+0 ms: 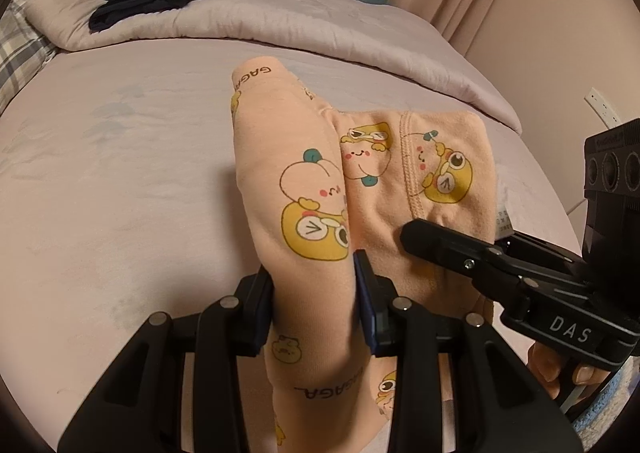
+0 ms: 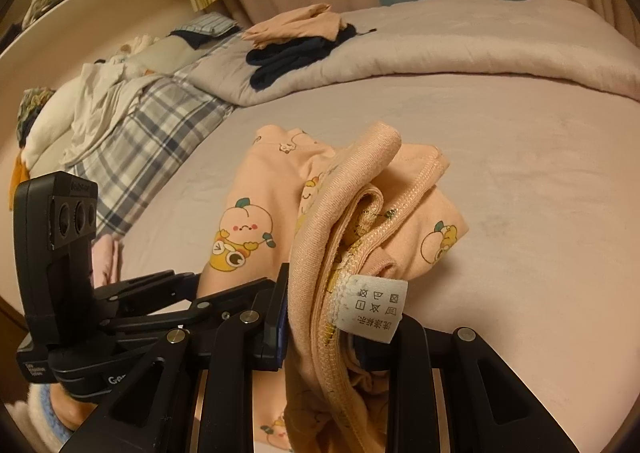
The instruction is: Fold small clothes
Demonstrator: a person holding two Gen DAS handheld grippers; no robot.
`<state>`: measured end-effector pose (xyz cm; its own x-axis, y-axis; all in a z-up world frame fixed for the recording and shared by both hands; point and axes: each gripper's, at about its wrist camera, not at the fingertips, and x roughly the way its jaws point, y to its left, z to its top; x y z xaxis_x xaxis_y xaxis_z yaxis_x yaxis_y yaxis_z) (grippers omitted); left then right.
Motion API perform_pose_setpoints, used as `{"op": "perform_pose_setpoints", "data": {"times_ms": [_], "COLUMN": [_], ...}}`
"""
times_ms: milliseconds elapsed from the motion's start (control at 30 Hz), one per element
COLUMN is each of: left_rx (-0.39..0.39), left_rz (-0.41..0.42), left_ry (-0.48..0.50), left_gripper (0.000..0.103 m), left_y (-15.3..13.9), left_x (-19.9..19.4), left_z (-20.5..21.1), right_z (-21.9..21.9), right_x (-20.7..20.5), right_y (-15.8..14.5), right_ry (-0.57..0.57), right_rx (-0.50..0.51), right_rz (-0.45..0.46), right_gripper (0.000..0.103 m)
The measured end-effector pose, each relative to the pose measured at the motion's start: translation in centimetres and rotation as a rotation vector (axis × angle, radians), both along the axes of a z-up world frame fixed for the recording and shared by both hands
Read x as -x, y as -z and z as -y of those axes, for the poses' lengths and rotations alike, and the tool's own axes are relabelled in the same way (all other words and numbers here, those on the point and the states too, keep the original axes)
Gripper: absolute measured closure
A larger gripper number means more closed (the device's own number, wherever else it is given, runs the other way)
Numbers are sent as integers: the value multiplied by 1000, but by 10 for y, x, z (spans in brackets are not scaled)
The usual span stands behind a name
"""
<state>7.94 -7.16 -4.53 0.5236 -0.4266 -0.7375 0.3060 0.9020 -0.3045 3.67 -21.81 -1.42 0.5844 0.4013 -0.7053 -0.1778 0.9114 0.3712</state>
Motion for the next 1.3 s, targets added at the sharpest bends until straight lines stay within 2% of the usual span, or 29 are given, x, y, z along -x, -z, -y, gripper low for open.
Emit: {"op": "perform_pose_setpoints", "data": {"times_ms": [467,1300], "left_rx": [6,-46], "left_rz": [-60,-81], "left_ry": [-4,-11], "left_gripper": [68,67], "left_y": [19,36], "left_x": [-22,-32], "left_z": [9,18], "right_z": [8,13], "right_x": [-5,-14], "right_y": [17,34], "right_ry": [49,95], "right_rx": [-9,-7], "right_rz": [-41,-110], "right_gripper": [75,75]}}
